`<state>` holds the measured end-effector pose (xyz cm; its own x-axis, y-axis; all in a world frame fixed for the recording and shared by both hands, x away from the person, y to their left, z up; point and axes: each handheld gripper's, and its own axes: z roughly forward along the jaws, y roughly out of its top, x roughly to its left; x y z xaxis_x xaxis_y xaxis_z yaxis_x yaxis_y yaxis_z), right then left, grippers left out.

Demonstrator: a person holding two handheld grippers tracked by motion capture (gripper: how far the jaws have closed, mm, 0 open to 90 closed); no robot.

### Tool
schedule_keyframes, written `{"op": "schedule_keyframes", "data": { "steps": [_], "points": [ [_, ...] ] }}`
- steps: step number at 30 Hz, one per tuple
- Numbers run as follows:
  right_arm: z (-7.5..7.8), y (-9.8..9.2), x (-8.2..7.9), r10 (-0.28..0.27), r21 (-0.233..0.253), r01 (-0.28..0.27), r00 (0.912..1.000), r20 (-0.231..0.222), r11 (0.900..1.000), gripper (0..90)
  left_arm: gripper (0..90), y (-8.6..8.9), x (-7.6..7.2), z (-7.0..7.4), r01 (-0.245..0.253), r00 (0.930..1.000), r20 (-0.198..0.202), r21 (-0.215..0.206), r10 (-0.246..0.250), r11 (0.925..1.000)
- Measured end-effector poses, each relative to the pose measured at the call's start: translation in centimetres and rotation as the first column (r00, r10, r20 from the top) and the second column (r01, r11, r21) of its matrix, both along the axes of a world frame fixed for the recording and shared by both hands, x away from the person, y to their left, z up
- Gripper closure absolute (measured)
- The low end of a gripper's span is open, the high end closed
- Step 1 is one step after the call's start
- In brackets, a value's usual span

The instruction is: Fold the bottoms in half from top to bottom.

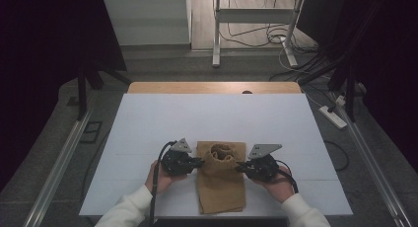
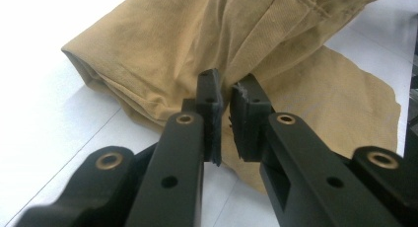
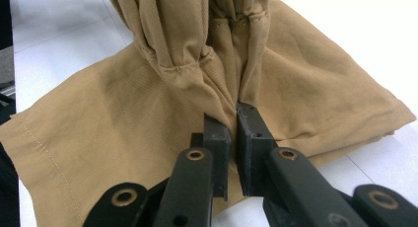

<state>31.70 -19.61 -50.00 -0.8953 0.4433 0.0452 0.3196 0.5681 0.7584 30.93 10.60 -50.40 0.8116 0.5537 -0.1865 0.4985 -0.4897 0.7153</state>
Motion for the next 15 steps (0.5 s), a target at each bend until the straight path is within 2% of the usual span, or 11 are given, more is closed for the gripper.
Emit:
{"op": "schedule_keyframes", "data": {
  "steps": [11, 15],
  "points": [
    [0.2, -0.1, -0.8, 0.015, 0.000, -0.015, 0.9998, 0.010, 1.000, 83.9, 81.4, 0.0, -1.0, 0.1, 0.008, 1.0000, 0.002, -0.004, -0.008, 1.0000],
    [0.1, -0.3, -0.9, 0.013, 0.001, -0.013, 0.9999, -0.001, 1.000, 79.9, 74.6, 0.1, -1.1, -0.1, 0.017, 0.9998, -0.014, 0.002, -0.017, 0.9999]
  ]
}}
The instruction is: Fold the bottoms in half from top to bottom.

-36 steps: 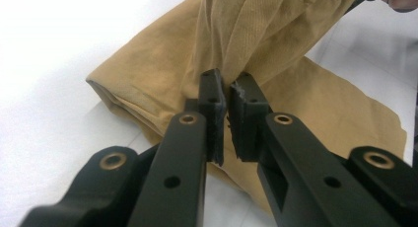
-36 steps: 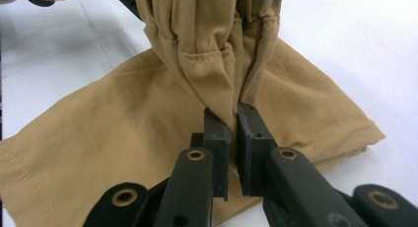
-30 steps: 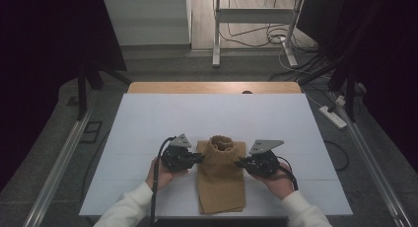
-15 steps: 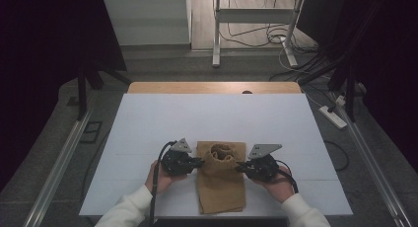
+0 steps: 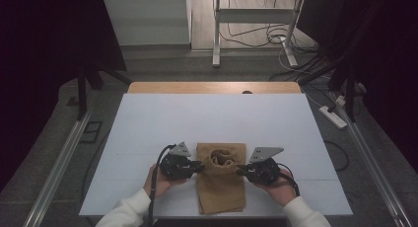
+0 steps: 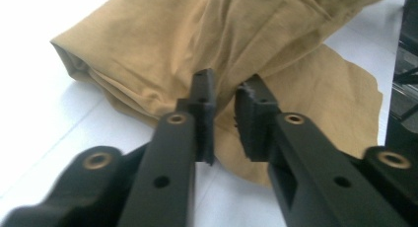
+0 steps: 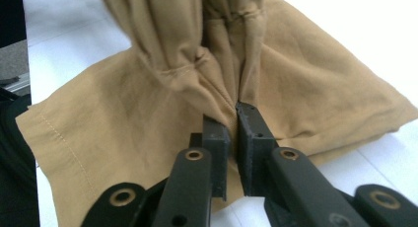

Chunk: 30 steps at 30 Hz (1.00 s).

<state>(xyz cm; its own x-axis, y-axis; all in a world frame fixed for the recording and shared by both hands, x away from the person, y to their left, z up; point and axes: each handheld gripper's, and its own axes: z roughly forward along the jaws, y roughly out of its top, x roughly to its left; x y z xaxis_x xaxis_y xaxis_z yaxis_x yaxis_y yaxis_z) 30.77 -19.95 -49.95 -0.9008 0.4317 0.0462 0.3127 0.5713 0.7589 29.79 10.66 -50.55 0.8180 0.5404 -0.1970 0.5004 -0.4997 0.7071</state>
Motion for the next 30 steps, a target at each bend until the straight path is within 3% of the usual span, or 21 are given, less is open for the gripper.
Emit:
{"op": "schedule_keyframes", "data": {
  "steps": [2, 4, 6, 14, 30],
  "points": [
    [-0.1, -0.2, 0.0, -0.006, 0.012, 0.006, 0.9998, -0.020, 1.000, 70.0, 67.2, 0.1, 0.0, -0.2, -0.008, 1.0000, -0.004, 0.005, 0.008, 1.0000],
    [0.0, -0.7, 0.0, -0.015, 0.030, 0.016, 0.9991, -0.039, 0.999, 56.5, 50.0, 0.3, 0.0, -0.2, -0.015, 0.9999, -0.006, 0.009, 0.015, 0.9998],
    [0.0, -1.1, -0.1, -0.021, 0.038, 0.023, 0.9989, -0.042, 0.999, 52.4, 46.5, 0.9, -0.1, -0.2, -0.019, 0.9998, -0.008, 0.011, 0.019, 0.9998],
    [0.1, -3.2, -0.3, -0.068, 0.042, 0.070, 0.9962, -0.055, 0.997, 48.8, 44.8, 2.8, 0.0, -0.3, -0.088, 0.9959, -0.017, 0.007, 0.088, 0.9961],
    [-0.3, -3.2, 0.8, -0.146, 0.038, 0.150, 0.9857, -0.084, 0.988, 43.5, 39.1, 2.5, 0.9, -0.5, -0.141, 0.9897, -0.024, 0.009, 0.141, 0.9900]
  ]
}}
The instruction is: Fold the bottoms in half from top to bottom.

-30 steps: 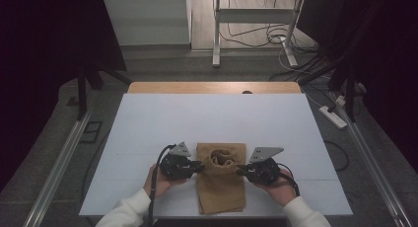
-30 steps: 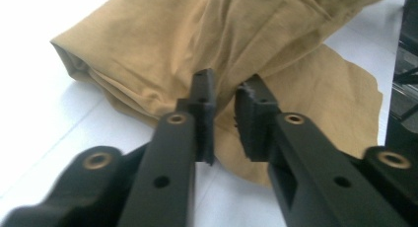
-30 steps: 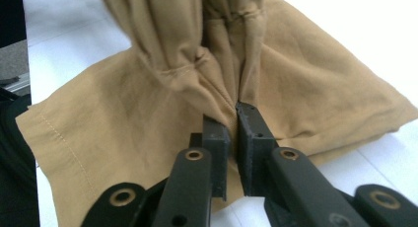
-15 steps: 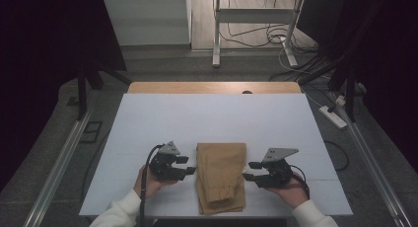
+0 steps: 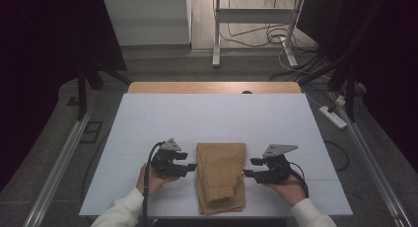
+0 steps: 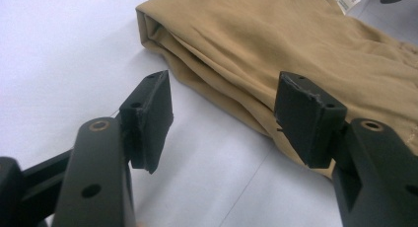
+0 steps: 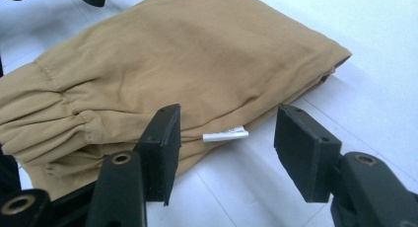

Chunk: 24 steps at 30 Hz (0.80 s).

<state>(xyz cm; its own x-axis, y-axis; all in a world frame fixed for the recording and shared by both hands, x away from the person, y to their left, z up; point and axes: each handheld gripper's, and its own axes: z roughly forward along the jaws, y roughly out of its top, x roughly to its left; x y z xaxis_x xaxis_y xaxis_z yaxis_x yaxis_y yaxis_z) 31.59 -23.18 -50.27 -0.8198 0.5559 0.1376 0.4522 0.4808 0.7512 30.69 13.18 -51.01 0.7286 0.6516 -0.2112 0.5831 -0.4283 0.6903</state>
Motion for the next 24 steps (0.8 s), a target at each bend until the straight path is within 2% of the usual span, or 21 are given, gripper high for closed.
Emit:
{"op": "schedule_keyframes", "data": {
  "steps": [15, 24],
  "points": [
    [0.0, 0.5, 0.8, -0.014, -0.005, 0.014, 0.9999, 0.005, 1.000, 40.4, 37.0, -0.3, 0.7, 0.0, -0.003, 0.9999, 0.011, 0.010, 0.003, 0.9999],
    [0.3, 1.2, 2.3, -0.035, -0.001, 0.035, 0.9992, 0.020, 0.999, 39.4, 35.8, -0.6, 2.3, 0.0, -0.022, 0.9996, 0.016, 0.013, 0.022, 0.9997]
  ]
}}
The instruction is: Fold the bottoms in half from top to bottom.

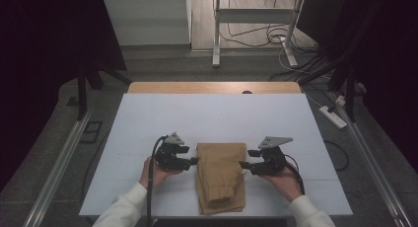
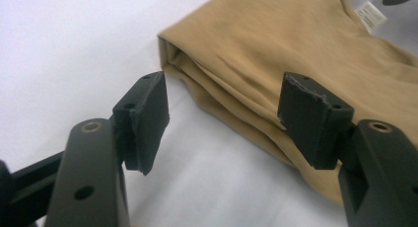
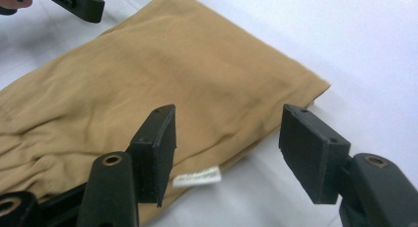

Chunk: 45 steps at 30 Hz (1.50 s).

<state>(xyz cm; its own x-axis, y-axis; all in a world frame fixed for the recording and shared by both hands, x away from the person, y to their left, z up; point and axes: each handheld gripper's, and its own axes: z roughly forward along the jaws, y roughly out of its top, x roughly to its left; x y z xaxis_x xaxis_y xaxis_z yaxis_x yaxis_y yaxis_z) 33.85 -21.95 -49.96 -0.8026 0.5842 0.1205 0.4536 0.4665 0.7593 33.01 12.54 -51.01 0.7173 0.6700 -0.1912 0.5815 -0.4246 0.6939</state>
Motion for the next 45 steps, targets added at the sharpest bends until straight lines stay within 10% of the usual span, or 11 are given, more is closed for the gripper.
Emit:
{"op": "schedule_keyframes", "data": {
  "steps": [26, 45],
  "points": [
    [-0.1, 3.1, 6.5, -0.035, -0.035, 0.035, 0.9994, -0.001, 0.999, 36.9, 33.0, -1.6, 6.2, -0.5, -0.050, 0.9974, -0.053, -0.018, 0.048, 0.9986],
    [-1.9, 2.8, 7.2, -0.044, -0.100, 0.034, 0.9937, -0.103, 0.994, 32.9, 28.0, -2.1, 6.3, -1.9, -0.008, 0.9951, -0.098, 0.029, 0.011, 0.9995]
  ]
}}
